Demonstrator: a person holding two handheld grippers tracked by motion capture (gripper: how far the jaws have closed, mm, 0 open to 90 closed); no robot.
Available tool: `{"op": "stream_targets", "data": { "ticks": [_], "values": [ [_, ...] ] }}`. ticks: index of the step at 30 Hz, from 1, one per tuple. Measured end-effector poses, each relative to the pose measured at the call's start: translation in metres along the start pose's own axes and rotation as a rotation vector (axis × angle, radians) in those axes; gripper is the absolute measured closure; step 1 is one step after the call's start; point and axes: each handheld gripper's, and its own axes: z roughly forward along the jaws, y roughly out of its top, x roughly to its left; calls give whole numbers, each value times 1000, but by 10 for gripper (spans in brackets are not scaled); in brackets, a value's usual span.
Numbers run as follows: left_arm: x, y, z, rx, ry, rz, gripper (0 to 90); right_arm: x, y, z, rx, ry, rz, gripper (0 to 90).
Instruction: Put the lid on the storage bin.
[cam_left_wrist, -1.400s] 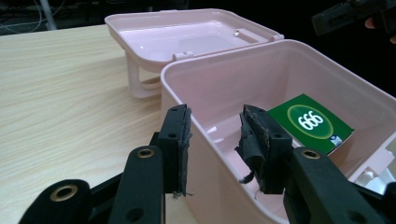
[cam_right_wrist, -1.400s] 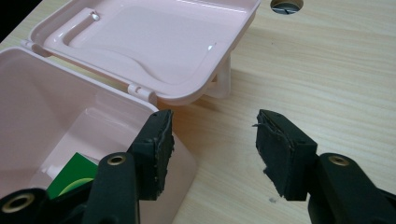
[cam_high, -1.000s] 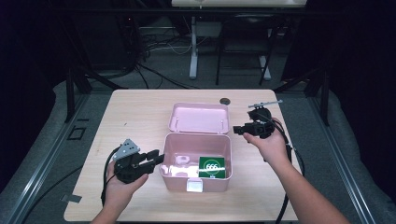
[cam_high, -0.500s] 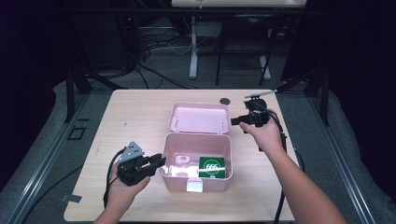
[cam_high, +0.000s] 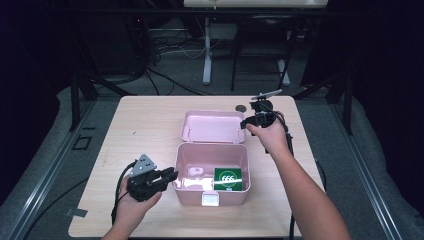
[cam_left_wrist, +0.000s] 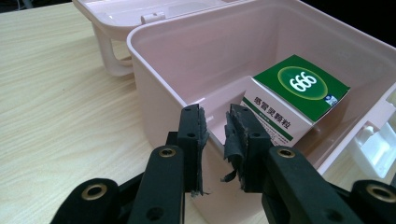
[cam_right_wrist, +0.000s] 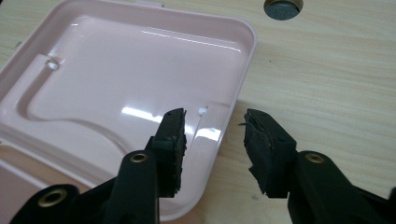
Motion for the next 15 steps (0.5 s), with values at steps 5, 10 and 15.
{"op": "stream_targets", "data": {
  "ticks": [5,10,15],
  "values": [
    [0,-1,1,-5,-1,0,747,-4,10,13,18,-26,38,644],
    [0,-1,1,-9,1,-1,742,-7,18,23,48,-49,76,685],
    [0,-1,2,-10,1,-2,740,-12,22,35,64,-54,125,716]
  ]
}}
